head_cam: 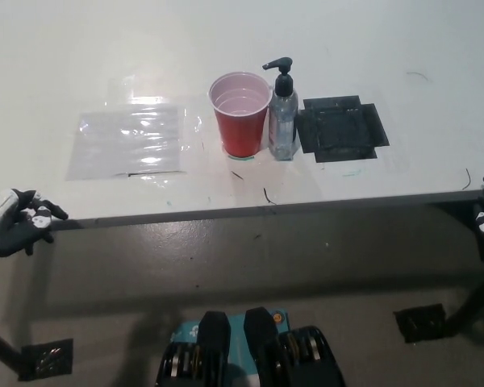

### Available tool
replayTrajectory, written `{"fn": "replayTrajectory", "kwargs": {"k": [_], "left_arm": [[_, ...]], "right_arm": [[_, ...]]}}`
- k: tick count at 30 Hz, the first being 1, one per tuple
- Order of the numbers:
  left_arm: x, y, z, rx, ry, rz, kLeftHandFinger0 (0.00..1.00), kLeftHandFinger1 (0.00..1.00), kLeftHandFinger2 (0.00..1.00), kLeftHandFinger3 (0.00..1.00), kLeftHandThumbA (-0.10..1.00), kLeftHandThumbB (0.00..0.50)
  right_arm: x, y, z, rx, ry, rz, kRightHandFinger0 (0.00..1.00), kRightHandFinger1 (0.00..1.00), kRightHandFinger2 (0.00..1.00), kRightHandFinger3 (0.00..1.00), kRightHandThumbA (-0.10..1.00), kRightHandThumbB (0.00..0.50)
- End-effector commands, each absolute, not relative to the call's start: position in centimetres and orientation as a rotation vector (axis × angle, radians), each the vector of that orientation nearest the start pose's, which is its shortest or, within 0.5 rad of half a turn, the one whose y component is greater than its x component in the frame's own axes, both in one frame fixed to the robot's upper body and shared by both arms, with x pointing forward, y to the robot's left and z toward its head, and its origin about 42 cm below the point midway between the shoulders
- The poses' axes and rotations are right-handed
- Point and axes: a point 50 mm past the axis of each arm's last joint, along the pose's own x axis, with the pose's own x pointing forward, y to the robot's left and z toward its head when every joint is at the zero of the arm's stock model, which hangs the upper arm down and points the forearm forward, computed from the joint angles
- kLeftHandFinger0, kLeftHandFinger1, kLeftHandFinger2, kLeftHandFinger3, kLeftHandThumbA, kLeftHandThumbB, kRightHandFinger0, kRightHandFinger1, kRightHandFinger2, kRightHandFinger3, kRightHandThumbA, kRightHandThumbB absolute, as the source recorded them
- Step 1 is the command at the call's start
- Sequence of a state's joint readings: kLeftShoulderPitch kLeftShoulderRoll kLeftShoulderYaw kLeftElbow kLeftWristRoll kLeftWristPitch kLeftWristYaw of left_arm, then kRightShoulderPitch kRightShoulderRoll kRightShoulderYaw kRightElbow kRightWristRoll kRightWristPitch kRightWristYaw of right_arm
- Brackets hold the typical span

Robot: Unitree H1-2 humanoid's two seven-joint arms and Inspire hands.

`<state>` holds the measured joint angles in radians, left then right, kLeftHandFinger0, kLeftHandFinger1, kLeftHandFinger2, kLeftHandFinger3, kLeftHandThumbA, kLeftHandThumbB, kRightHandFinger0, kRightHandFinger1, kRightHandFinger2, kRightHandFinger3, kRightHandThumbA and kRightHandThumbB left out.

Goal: The robot uses its right hand to press the hand soap kept in the middle of the table to get liquid hand soap out

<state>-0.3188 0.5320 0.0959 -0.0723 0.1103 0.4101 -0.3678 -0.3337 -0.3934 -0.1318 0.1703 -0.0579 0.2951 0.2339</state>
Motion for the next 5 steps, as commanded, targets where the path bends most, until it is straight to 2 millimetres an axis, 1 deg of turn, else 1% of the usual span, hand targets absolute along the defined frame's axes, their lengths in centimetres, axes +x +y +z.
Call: {"fn": "replayTrajectory", "kwargs": {"k": [1, 5], "left_arm": [[37.09, 37.57, 26.01, 0.606, 0.050, -0.109, 0.23, 0.38, 0.56, 0.74, 0.17, 0.011], [37.11, 37.57, 26.03, 0.612, 0.050, -0.110, 0.24, 0.39, 0.56, 0.75, 0.18, 0.012]], "right_arm": [[39.13, -36.58, 19.91, -0.411, 0.098, 0.033, 0.70, 0.80, 0.92, 1.00, 0.44, 0.073], [39.14, -36.57, 19.95, -0.413, 0.097, 0.035, 0.69, 0.80, 0.92, 1.00, 0.43, 0.067]]}}
